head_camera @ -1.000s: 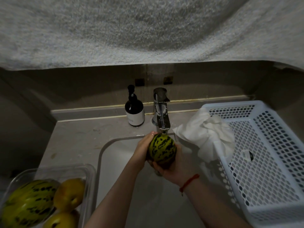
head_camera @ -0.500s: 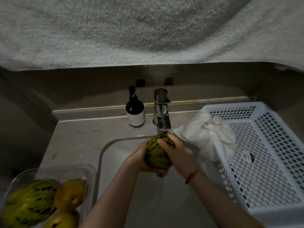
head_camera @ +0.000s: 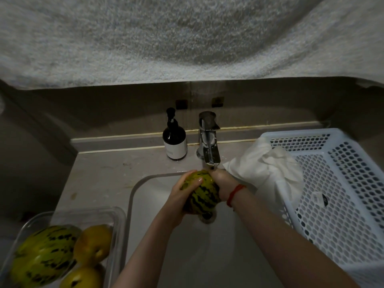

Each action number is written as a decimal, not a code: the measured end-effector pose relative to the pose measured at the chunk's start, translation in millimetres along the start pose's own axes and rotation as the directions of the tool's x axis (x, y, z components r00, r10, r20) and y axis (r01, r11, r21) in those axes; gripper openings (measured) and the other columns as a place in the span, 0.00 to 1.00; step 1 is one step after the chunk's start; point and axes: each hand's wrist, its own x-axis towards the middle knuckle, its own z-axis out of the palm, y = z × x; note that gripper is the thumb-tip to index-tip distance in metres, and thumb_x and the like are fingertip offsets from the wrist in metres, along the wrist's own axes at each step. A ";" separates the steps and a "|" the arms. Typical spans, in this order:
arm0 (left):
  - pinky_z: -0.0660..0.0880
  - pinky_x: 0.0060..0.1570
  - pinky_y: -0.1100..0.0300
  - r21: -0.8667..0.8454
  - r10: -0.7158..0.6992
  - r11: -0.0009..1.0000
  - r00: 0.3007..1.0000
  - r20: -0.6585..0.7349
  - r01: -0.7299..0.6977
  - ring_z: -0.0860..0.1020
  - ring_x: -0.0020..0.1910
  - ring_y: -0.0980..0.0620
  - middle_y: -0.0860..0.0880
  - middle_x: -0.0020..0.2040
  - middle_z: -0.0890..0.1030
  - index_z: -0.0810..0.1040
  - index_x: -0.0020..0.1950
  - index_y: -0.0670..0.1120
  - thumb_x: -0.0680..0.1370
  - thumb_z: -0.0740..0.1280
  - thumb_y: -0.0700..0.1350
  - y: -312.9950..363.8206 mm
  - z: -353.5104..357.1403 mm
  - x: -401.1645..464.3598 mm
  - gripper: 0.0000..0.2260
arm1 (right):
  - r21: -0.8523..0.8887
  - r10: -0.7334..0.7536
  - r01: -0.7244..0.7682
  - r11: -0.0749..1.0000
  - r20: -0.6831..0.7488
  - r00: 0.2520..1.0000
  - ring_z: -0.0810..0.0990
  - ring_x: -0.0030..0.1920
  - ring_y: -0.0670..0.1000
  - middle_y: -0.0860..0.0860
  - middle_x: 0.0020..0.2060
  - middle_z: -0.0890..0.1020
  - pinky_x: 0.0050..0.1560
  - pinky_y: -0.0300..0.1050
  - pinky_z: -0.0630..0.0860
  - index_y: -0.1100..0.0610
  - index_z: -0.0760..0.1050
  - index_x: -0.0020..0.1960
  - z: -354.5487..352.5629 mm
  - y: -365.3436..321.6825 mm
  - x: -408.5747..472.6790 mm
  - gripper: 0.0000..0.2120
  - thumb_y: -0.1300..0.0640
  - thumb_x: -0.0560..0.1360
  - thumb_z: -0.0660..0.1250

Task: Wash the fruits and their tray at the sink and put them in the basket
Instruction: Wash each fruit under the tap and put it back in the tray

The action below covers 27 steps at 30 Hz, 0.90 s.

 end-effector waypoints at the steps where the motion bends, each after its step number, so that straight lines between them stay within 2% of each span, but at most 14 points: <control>1: 0.80 0.46 0.47 -0.015 -0.006 1.000 1.000 -0.011 0.006 0.81 0.53 0.43 0.42 0.57 0.80 0.78 0.58 0.54 0.69 0.73 0.55 0.7 1.6 0.0 0.19 | -0.039 -0.074 0.072 0.997 -0.049 0.996 0.76 0.40 0.56 0.57 0.36 0.75 0.54 0.53 0.73 0.61 0.73 0.38 1.4 2.3 0.8 0.13 0.60 0.79 0.58; 4: 0.80 0.39 0.54 -0.183 -0.239 0.955 0.971 -0.007 0.233 0.84 0.43 0.46 0.42 0.48 0.83 0.82 0.51 0.46 0.68 0.71 0.59 2.7 7.6 3.5 0.20 | -0.438 -0.403 0.310 0.844 -0.135 0.905 0.76 0.42 0.54 0.54 0.36 0.76 0.50 0.49 0.74 0.59 0.75 0.42 6.3 20.2 -2.8 0.10 0.56 0.78 0.61; 6: 0.79 0.40 0.56 -0.397 -0.387 0.826 0.915 0.114 0.399 0.84 0.41 0.45 0.42 0.43 0.84 0.85 0.45 0.42 0.71 0.64 0.60 1.9 11.8 2.8 0.22 | -0.788 -0.690 0.475 0.393 0.089 0.718 0.77 0.45 0.53 0.53 0.43 0.79 0.50 0.44 0.73 0.56 0.78 0.53 7.8 35.2 -10.2 0.13 0.51 0.79 0.58; 7: 0.78 0.41 0.55 -0.466 -0.411 0.781 0.904 0.117 0.416 0.83 0.44 0.43 0.41 0.44 0.84 0.85 0.46 0.41 0.72 0.62 0.59 -0.6 10.4 4.4 0.23 | -0.816 -0.771 0.555 0.162 0.247 0.588 0.78 0.48 0.52 0.52 0.47 0.80 0.52 0.43 0.72 0.55 0.78 0.55 7.2 40.7 -13.4 0.13 0.52 0.79 0.58; 8: 0.77 0.42 0.54 -0.500 -0.430 0.761 0.899 0.089 0.413 0.80 0.48 0.42 0.40 0.46 0.83 0.83 0.48 0.40 0.72 0.60 0.59 -1.3 10.0 6.6 0.24 | -0.765 -0.794 0.640 0.078 0.340 0.504 0.78 0.50 0.51 0.51 0.51 0.80 0.54 0.42 0.72 0.55 0.78 0.56 5.1 41.7 -17.1 0.11 0.53 0.78 0.60; 10: 0.76 0.41 0.50 -0.524 -0.481 0.740 0.876 0.027 0.422 0.76 0.51 0.39 0.38 0.51 0.80 0.78 0.54 0.40 0.74 0.60 0.58 0.2 8.5 8.9 0.24 | -0.667 -0.801 0.743 0.049 0.418 0.428 0.76 0.54 0.49 0.51 0.56 0.79 0.58 0.40 0.69 0.55 0.79 0.57 -2.6 42.5 -20.0 0.10 0.56 0.77 0.64; 12: 0.77 0.39 0.50 -0.472 -0.520 0.752 0.854 0.002 0.460 0.76 0.51 0.38 0.38 0.51 0.80 0.77 0.56 0.40 0.75 0.59 0.59 1.0 9.8 10.9 0.24 | -0.663 -0.828 0.737 0.133 0.334 0.450 0.75 0.53 0.49 0.53 0.55 0.79 0.56 0.38 0.69 0.56 0.79 0.57 -8.1 46.8 -16.5 0.11 0.56 0.76 0.66; 13: 0.79 0.40 0.49 -0.425 -0.515 0.774 0.857 0.007 0.469 0.77 0.50 0.38 0.37 0.50 0.81 0.78 0.56 0.40 0.76 0.59 0.60 -0.1 11.3 12.6 0.24 | -0.657 -0.837 0.707 0.260 0.211 0.504 0.76 0.51 0.50 0.54 0.51 0.79 0.55 0.39 0.71 0.57 0.79 0.55 -8.2 48.2 -15.6 0.10 0.55 0.76 0.66; 15: 0.79 0.47 0.47 -0.313 -0.476 0.839 0.879 -0.022 0.446 0.80 0.49 0.39 0.37 0.46 0.84 0.83 0.50 0.40 0.77 0.57 0.64 -7.3 14.0 14.6 0.29 | -0.518 -0.705 0.577 0.632 -0.075 0.705 0.78 0.47 0.56 0.54 0.41 0.79 0.53 0.46 0.74 0.62 0.79 0.48 -5.3 43.6 -14.0 0.12 0.53 0.77 0.64; 17: 0.79 0.46 0.52 -0.163 -0.449 0.887 0.890 -0.079 0.433 0.82 0.41 0.43 0.40 0.38 0.84 0.85 0.41 0.40 0.76 0.52 0.68 -11.7 17.5 14.3 0.35 | -0.343 -0.522 0.438 0.831 -0.207 0.828 0.78 0.49 0.62 0.58 0.39 0.77 0.56 0.57 0.75 0.66 0.77 0.45 -6.4 39.0 -10.3 0.16 0.53 0.78 0.60; 20: 0.80 0.43 0.52 0.220 -0.300 0.904 0.910 -0.287 0.367 0.81 0.41 0.44 0.43 0.39 0.80 0.77 0.45 0.45 0.73 0.49 0.72 -10.5 18.5 14.9 0.33 | -0.208 -0.367 0.323 0.923 -0.226 0.902 0.79 0.51 0.62 0.63 0.45 0.80 0.57 0.61 0.75 0.63 0.77 0.45 -9.2 35.7 -11.4 0.16 0.52 0.77 0.58; 22: 0.81 0.42 0.53 0.427 -0.102 0.878 0.957 -0.271 0.214 0.81 0.45 0.45 0.47 0.43 0.80 0.75 0.44 0.53 0.73 0.51 0.71 -10.6 18.6 13.7 0.25 | -0.023 -0.201 0.201 0.979 -0.212 0.956 0.80 0.50 0.62 0.60 0.44 0.81 0.58 0.61 0.76 0.60 0.78 0.43 -9.2 33.7 -11.2 0.15 0.50 0.75 0.59; 25: 0.81 0.44 0.52 0.299 0.022 0.952 0.963 -0.267 0.061 0.81 0.46 0.50 0.48 0.49 0.81 0.75 0.50 0.51 0.73 0.63 0.65 -11.8 24.6 10.9 0.19 | 0.115 -0.095 0.123 0.986 -0.223 0.970 0.81 0.49 0.61 0.59 0.42 0.82 0.56 0.60 0.77 0.60 0.79 0.41 -6.1 32.7 -11.7 0.16 0.50 0.74 0.58; 27: 0.79 0.51 0.48 0.131 -0.005 0.990 0.946 -0.323 0.050 0.81 0.48 0.48 0.45 0.51 0.82 0.77 0.53 0.47 0.72 0.68 0.61 -10.0 27.5 14.0 0.20 | 0.033 -0.211 0.232 0.972 -0.314 0.926 0.81 0.40 0.55 0.53 0.34 0.82 0.48 0.54 0.79 0.56 0.78 0.36 -3.9 38.1 -13.1 0.16 0.51 0.76 0.58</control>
